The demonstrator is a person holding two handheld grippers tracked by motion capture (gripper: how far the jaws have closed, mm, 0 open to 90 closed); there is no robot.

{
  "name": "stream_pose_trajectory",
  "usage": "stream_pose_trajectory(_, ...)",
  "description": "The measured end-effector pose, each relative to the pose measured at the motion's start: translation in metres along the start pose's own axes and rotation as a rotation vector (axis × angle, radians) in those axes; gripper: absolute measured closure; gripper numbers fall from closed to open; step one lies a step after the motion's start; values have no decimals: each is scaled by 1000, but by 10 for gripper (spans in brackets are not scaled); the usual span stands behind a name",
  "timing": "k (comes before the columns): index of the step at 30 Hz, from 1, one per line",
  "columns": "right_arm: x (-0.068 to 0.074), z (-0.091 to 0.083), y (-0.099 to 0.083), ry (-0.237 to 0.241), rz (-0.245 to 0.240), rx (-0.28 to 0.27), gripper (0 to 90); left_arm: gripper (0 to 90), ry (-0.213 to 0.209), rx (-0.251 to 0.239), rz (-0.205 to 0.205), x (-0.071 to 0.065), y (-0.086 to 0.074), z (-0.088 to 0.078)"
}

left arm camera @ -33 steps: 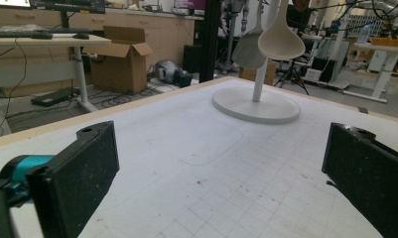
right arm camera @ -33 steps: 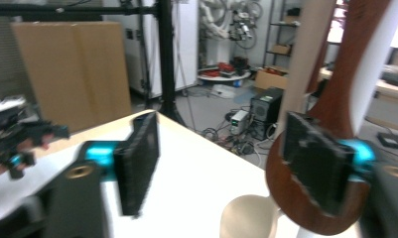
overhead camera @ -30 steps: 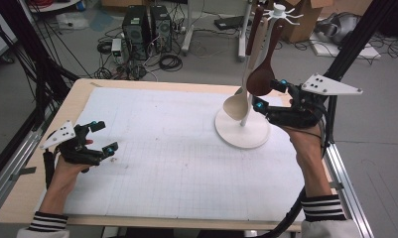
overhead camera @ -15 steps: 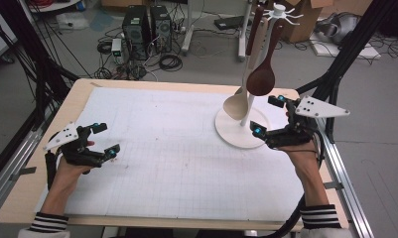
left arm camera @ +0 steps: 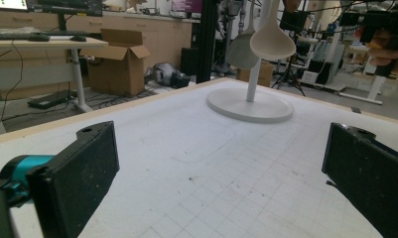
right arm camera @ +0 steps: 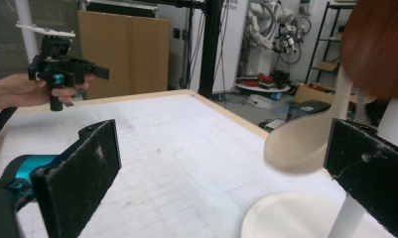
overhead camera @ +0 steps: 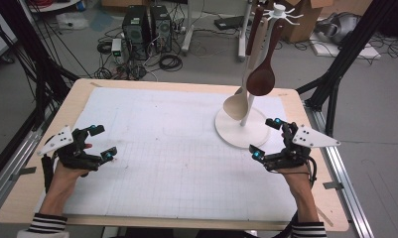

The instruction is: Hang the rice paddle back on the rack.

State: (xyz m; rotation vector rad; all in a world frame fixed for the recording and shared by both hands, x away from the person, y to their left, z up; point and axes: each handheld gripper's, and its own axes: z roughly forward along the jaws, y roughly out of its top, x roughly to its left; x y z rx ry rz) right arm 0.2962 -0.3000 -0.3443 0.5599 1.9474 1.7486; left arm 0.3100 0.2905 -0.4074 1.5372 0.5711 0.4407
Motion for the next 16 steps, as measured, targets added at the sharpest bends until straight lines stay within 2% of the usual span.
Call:
stream_pose_trajectory(4,2,-1,-21,-2,25,13,4,17,5,-3,5,0,-3,-6)
stream_pose_trajectory(7,2,-1,-30,-5,36,35,4,17,3,-10,5,0,-3,-9)
stream_pose_trajectory(16,2,-3,-33,-8,38,31,4,17,-3,-12,16,-1,-2,-8)
